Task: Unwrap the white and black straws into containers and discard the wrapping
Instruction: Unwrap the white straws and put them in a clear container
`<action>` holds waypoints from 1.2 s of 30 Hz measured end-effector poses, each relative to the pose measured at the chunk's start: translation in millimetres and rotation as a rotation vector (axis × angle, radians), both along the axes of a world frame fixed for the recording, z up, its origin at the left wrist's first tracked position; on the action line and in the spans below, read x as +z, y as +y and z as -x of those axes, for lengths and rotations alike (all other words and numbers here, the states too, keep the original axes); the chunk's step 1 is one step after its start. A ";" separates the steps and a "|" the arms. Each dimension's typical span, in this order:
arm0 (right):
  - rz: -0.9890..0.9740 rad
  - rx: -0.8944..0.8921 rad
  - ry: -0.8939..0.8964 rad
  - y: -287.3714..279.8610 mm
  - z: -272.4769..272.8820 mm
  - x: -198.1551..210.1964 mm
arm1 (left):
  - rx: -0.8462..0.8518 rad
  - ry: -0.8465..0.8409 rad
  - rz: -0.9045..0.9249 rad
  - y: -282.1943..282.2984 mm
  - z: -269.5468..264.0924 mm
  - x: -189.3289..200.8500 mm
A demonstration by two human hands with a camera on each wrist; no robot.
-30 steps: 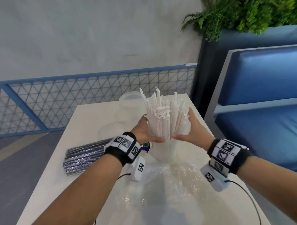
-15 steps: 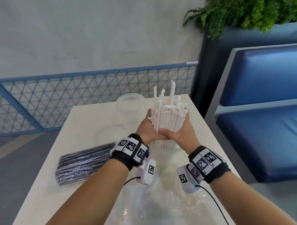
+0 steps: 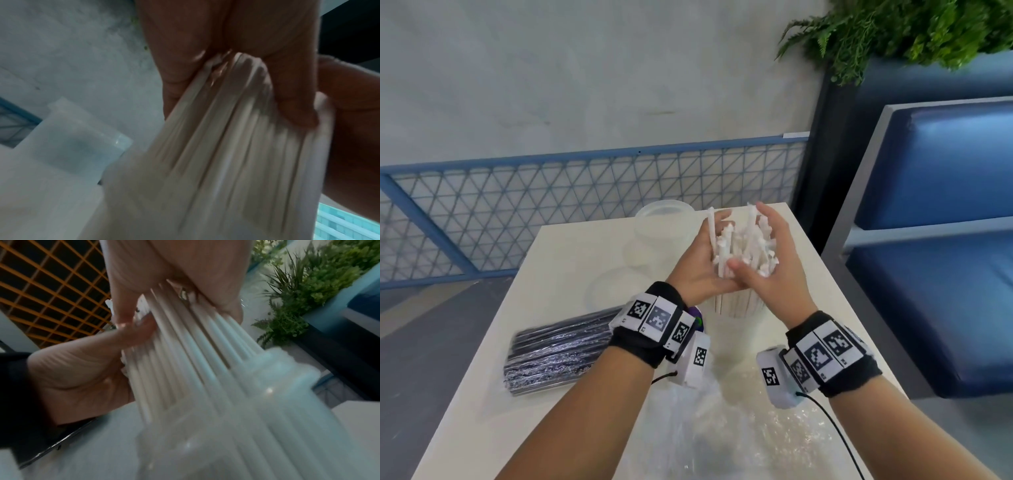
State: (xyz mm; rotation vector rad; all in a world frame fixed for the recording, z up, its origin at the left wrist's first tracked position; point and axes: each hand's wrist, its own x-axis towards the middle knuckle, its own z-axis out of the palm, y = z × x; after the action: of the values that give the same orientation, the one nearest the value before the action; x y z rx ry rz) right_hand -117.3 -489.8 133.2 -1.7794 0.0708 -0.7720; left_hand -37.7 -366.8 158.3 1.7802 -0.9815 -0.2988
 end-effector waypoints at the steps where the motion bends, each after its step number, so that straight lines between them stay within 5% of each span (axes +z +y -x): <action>1: 0.041 -0.016 -0.052 1.6 3.8 4.3 | 0.043 0.051 0.072 -2.2 -0.5 -2.9; 5: 0.305 -0.163 -0.107 5.9 6.1 6.0 | -0.012 -0.130 0.216 -0.2 3.4 8.9; 8: 0.449 -0.198 0.105 7.5 2.8 -13.9 | 0.124 -0.333 0.024 -2.9 8.1 -0.9; 11: 0.436 -0.225 0.064 5.7 6.7 -15.6 | 0.162 -0.383 -0.174 -5.2 14.1 -17.1; 17: 0.485 -0.334 -0.126 -2.7 -0.5 31.7 | 0.330 -0.489 0.161 -4.7 14.5 15.9; 21: 0.510 -0.307 0.210 -34.1 -28.7 44.5 | 0.229 -0.565 -0.147 -16.9 -6.8 31.5; 25: 0.541 -0.163 0.538 -54.3 -46.2 31.5 | 0.028 -0.420 -0.612 -23.4 -12.2 -3.3; 27: 0.522 -0.124 0.514 -53.1 -49.6 25.1 | 0.007 -0.382 -0.649 -22.5 -11.4 -13.4; 31: 0.438 -0.161 0.449 -47.5 -48.1 24.9 | 0.170 -0.153 -0.351 -17.8 -5.5 17.4; 33: 0.480 -0.136 0.445 -46.0 -46.0 26.4 | 0.216 -0.268 -0.319 -18.3 6.4 33.2; 36: 0.608 -0.119 0.499 -42.7 -42.1 24.7 | 0.136 -0.493 -0.604 -24.7 19.8 22.5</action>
State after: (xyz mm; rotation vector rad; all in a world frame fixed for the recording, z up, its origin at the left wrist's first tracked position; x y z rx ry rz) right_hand -75.2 -532.5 157.9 -2.5392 0.3008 -0.4322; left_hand -57.5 -391.6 180.7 2.5397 -1.1821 -0.0652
